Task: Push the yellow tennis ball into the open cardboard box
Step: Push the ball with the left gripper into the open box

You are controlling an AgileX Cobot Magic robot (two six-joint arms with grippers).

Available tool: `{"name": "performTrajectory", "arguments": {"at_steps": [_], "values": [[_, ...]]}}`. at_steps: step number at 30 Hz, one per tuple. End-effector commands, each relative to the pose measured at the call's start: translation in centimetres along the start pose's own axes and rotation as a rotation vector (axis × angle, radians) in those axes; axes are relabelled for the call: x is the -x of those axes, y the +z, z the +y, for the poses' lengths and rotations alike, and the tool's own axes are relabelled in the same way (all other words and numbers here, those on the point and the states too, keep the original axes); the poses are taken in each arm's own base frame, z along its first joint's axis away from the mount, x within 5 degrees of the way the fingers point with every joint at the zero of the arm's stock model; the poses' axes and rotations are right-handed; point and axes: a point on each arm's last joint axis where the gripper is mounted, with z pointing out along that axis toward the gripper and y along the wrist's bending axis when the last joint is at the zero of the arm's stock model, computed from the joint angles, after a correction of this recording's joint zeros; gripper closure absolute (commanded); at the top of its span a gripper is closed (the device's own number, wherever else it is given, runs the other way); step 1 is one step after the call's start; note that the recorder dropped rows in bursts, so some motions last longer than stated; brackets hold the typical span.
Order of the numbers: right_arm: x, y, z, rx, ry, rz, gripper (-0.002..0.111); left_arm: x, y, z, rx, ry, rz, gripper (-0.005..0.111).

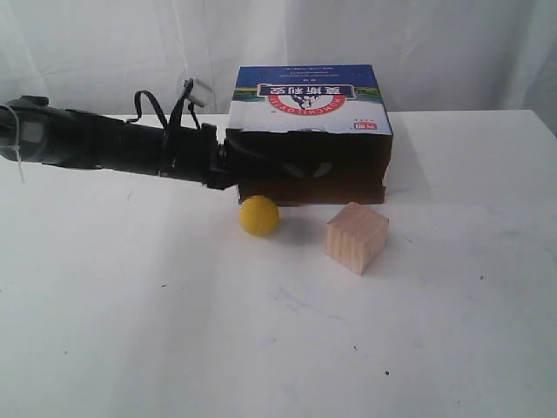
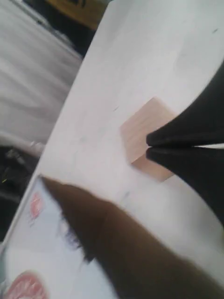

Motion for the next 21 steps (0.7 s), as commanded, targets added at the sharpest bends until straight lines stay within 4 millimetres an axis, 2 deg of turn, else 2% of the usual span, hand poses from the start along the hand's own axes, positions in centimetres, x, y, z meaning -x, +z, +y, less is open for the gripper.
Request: {"name": "performTrajectory", "arguments": {"at_steps": [1,6,10,15,21], "values": [[-0.1,0.0,0.0,0.002,-0.001,-0.002,0.108,-2.7,-0.6,-2.1,-0.149,-0.086,0.233,0.107],[-0.1,0.0,0.0,0.002,-0.001,-0.002,0.108,-5.5,-0.9,-2.7,-0.093,-0.093,0.287,0.107],[-0.1,0.0,0.0,0.002,-0.001,-0.002,0.108,-7.6,-0.8,-1.4,0.076,-0.047,0.28,0.107],[-0.1,0.0,0.0,0.002,-0.001,-0.002,0.108,-7.7,-0.3,0.9,0.226,0.023,0.164,0.107],[-0.1,0.0,0.0,0.002,-0.001,-0.002,0.108,-8.2,1.7,3.3,0.236,0.031,0.123,0.107]]}}
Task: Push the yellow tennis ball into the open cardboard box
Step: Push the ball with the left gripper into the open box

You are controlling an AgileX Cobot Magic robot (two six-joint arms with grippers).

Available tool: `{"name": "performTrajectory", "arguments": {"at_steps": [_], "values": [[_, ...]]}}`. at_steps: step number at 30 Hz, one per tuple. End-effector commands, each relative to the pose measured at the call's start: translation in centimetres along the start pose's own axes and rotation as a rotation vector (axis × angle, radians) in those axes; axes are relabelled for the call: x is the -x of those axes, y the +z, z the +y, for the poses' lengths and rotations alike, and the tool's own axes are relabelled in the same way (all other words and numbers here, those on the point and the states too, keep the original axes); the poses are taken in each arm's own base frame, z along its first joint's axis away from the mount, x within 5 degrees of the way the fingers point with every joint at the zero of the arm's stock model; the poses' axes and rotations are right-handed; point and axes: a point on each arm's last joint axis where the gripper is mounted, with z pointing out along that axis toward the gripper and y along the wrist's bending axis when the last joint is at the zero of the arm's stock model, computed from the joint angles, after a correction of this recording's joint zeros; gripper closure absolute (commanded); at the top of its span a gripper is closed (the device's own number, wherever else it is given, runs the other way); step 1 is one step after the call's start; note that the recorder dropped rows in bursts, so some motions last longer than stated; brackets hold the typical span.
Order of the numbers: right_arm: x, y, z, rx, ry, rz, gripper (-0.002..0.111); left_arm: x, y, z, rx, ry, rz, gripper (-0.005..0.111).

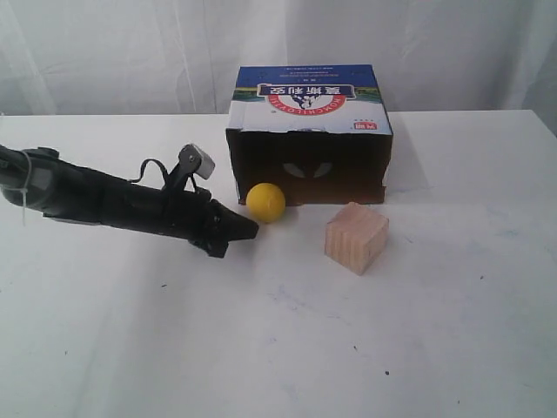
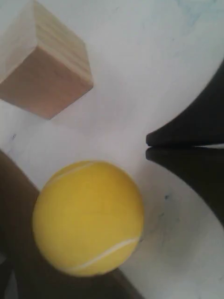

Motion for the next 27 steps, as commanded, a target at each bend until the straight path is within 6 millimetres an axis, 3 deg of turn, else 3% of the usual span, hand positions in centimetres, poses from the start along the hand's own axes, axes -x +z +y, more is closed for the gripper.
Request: {"name": "performTrajectory", "arguments": {"at_steps": [1,4,7,10,15,22,27], "values": [[-0.1,0.0,0.0,0.002,-0.001,-0.002,0.108,0.5,2.3,1.5,0.024,0.004,-0.068,0.107],[-0.1,0.0,0.0,0.002,-0.001,-0.002,0.108,2.0,3.1,3.0,0.072,0.014,-0.137,0.107],[-0.1,0.0,0.0,0.002,-0.001,-0.002,0.108,4.8,2.8,3.8,0.088,0.012,-0.197,0.107],[-0.1,0.0,0.0,0.002,-0.001,-0.002,0.108,6.0,2.6,3.9,0.074,0.014,-0.233,0.107],[-0.1,0.0,0.0,0.002,-0.001,-0.002,0.108,6.2,2.6,3.2,-0.01,-0.047,-0.265,0.107],[-0.1,0.0,0.0,0.002,-0.001,-0.002,0.108,5.4,2.6,2.4,-0.086,-0.097,-0.155,0.107],[-0.1,0.0,0.0,0.002,-0.001,-0.002,0.108,5.5,1.1,1.1,-0.024,-0.128,-0.126,0.107]]}}
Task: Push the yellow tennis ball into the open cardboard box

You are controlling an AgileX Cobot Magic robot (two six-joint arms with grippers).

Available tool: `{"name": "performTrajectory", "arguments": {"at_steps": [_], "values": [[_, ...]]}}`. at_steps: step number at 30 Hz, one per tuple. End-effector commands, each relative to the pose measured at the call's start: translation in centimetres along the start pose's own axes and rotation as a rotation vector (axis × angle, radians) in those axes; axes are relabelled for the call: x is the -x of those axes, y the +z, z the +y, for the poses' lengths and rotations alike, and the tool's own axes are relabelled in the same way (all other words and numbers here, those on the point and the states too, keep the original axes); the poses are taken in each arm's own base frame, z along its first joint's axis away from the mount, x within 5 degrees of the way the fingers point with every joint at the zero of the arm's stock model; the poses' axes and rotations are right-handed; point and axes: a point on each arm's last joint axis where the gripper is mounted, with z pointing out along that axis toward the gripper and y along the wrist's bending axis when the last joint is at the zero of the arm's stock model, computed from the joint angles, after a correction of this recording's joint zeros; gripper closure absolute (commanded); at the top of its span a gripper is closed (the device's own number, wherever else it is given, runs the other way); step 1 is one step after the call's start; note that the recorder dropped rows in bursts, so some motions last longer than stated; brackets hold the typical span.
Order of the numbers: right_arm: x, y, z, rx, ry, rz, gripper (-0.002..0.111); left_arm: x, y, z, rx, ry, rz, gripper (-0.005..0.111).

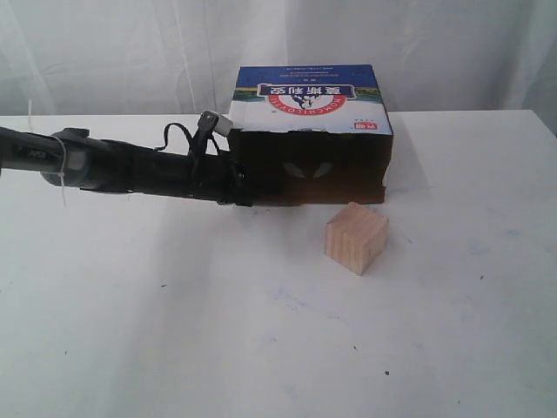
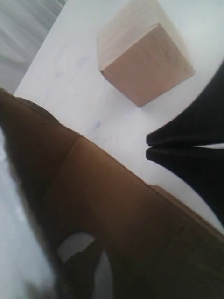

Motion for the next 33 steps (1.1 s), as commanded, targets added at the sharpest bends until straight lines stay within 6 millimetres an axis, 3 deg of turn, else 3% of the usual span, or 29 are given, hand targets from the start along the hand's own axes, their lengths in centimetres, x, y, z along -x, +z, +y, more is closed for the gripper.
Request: {"name": "performTrajectory", "arguments": {"at_steps": [1,8,14,17,20,25,29,33], "values": [[-0.1,0.0,0.0,0.002,-0.001,-0.002,0.108,0.7,-1.8,-1.6,0.068,-0.026,0.021,0.107],[-0.1,0.0,0.0,0.002,-0.001,-0.002,0.108,-0.4,-5.8,-4.0,0.355,-0.07,0.129,0.107],[-0.1,0.0,0.0,0.002,-0.001,-0.002,0.108,-0.7,-10.1,-2.4,0.819,-0.018,0.261,0.107],[-0.1,0.0,0.0,0.002,-0.001,-0.002,0.108,0.4,-12.9,-1.2,0.954,0.059,0.287,0.107],[-0.1,0.0,0.0,0.002,-0.001,-0.002,0.108,2.6,-16.6,-1.4,1.038,0.042,0.204,0.107],[-0.1,0.0,0.0,0.002,-0.001,-0.002,0.108,6.2,-23.6,-4.7,1.129,0.022,0.013,0.107],[-0.1,0.0,0.0,0.002,-0.001,-0.002,0.108,7.1,-27.6,-8.3,1.2,0.112,-0.024,0.107],[-0.1,0.0,0.0,0.002,-0.001,-0.002,0.108,6.5,-30.9,-12.2,1.298,0.125,-0.071,0.107]]}}
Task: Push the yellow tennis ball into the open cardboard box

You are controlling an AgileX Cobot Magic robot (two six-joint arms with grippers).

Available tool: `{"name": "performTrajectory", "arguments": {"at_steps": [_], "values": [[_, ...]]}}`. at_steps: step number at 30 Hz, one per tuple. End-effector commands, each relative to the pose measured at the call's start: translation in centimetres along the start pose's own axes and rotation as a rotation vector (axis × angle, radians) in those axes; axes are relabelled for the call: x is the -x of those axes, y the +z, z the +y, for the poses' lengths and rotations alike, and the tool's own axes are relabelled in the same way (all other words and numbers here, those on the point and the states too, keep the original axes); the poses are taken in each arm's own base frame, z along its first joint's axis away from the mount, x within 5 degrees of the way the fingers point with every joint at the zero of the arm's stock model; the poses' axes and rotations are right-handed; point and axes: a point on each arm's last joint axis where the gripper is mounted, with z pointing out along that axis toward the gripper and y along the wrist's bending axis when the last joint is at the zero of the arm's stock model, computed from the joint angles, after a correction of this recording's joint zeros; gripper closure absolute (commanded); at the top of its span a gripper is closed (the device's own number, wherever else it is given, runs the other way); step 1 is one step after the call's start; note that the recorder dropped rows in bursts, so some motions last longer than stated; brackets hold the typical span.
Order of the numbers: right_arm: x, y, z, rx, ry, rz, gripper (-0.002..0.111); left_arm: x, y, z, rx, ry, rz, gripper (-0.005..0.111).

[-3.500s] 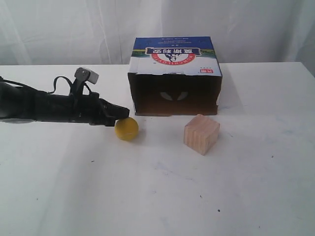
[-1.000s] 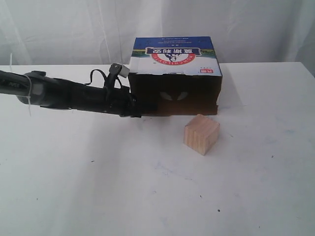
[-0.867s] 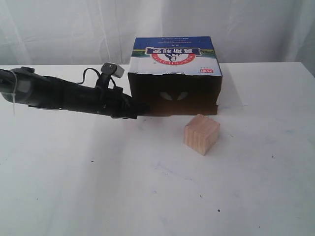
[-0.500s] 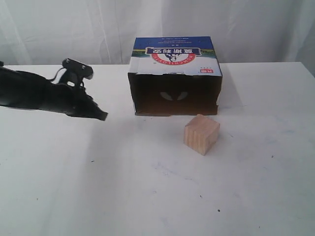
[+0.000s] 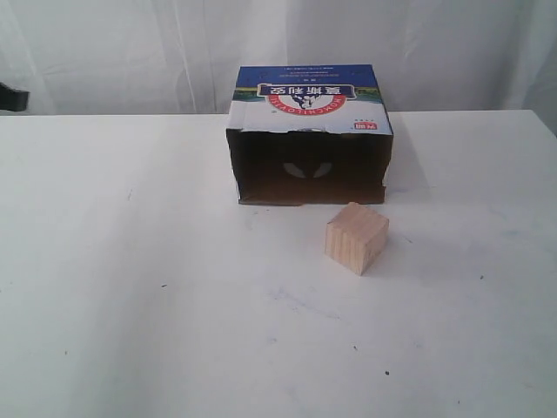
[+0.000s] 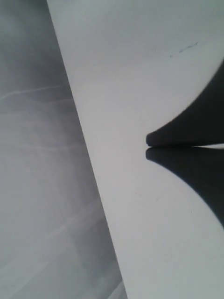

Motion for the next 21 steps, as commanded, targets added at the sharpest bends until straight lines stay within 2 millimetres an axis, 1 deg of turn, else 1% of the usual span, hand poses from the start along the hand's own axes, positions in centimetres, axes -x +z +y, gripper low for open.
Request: {"name": "performTrajectory", "arguments": {"at_steps": [1,4,8,11,17,18,20,21], "values": [[-0.1,0.0,0.0,0.002,-0.001,-0.002,0.108,-0.4,-5.5,1.4,0.08,-0.014,-0.06,0.107],[-0.1,0.0,0.0,0.002,-0.001,-0.002,0.108,-1.3,-9.3,0.9,0.099,-0.012,-0.105,0.107],[-0.1,0.0,0.0,0.002,-0.001,-0.002,0.108,-1.8,-14.6,-0.3,0.076,-0.02,-0.247,0.107],[-0.1,0.0,0.0,0.002,-0.001,-0.002,0.108,-2.3,-17.6,-0.8,0.092,-0.013,-0.332,0.107],[-0.1,0.0,0.0,0.002,-0.001,-0.002,0.108,-2.3,-22.0,-1.1,0.146,0.003,-0.476,0.107],[-0.1,0.0,0.0,0.002,-0.001,-0.002,0.108,-2.3,-22.4,-1.1,0.155,-0.002,-0.485,0.107],[-0.1,0.0,0.0,0.002,-0.001,-0.002,0.108,-2.6,-22.9,-1.6,0.106,0.005,-0.474,0.107],[-0.1,0.0,0.0,0.002,-0.001,-0.002,0.108,-3.2,-22.8,-1.9,0.07,-0.043,-0.405,0.107]]}}
